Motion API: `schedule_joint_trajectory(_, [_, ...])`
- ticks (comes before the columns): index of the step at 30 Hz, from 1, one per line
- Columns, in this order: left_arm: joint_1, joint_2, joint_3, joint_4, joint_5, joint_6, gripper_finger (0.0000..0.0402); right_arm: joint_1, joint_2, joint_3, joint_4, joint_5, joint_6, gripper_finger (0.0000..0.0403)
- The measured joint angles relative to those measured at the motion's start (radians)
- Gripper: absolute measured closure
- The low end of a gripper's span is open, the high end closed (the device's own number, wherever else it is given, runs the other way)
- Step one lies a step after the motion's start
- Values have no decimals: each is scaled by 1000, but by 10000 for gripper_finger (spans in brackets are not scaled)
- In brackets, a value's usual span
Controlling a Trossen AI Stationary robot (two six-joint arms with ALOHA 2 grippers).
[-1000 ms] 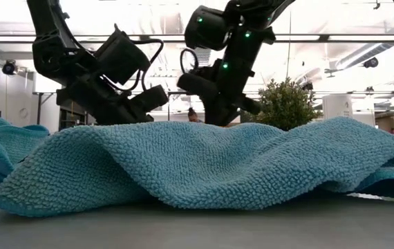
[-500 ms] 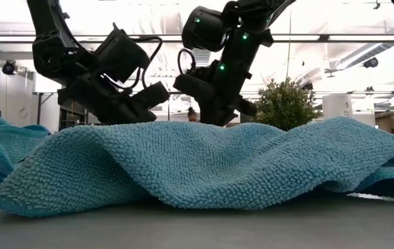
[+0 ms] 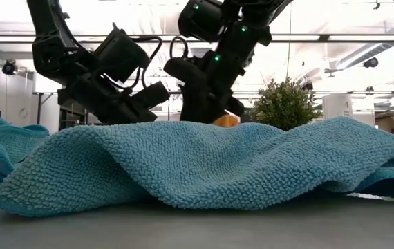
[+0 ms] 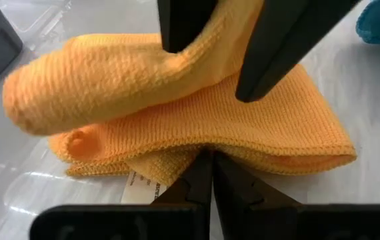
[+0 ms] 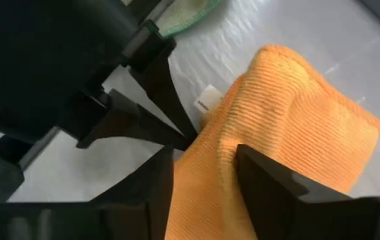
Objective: Fold microfiber towels
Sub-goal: Fold the orange microfiber towel
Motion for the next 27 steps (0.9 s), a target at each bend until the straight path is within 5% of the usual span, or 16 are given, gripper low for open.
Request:
schedule_joint_trajectory(17, [1, -8, 0, 12, -16, -8, 402, 11, -65, 13, 80, 4, -285, 225])
schedule_joint_trajectory(27, [0, -13, 0, 0, -36, -9, 402, 59, -265, -205, 154, 0, -437, 237])
